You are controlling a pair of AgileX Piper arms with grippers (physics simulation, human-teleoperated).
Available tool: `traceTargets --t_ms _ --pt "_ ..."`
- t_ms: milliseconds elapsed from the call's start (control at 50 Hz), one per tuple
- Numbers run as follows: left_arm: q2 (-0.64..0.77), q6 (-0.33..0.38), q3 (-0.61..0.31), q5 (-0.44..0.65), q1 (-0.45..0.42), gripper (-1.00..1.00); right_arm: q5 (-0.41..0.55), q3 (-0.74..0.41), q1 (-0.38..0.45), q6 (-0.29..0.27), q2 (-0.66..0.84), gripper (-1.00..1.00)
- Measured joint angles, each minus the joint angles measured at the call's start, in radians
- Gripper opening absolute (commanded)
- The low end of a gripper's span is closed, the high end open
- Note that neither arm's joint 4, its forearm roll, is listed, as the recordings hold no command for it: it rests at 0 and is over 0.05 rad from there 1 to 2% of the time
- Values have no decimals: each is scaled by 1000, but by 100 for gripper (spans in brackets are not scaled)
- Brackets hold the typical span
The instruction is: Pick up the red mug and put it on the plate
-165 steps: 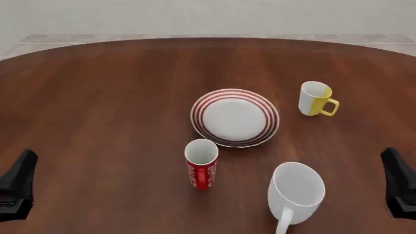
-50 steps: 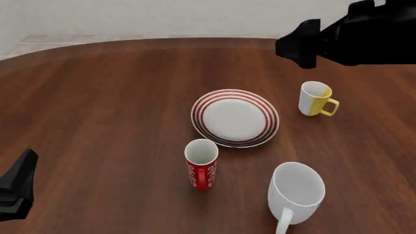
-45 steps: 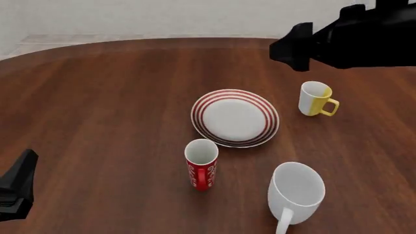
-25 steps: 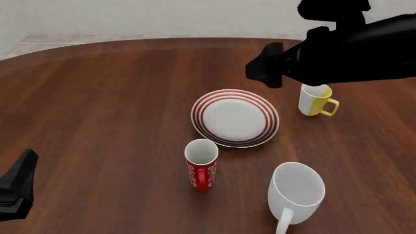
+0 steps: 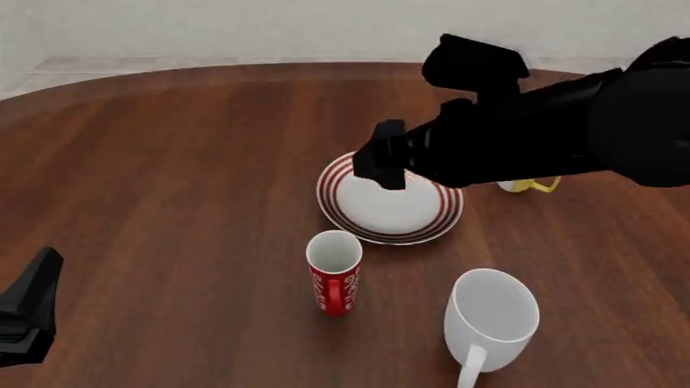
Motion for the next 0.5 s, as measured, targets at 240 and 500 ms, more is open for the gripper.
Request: traceTargets --t_ms 240,500 --pt "0 0 0 0 0 100 -51 31 48 76 58 100" --pt "0 0 0 0 0 100 -98 79 67 159 77 100"
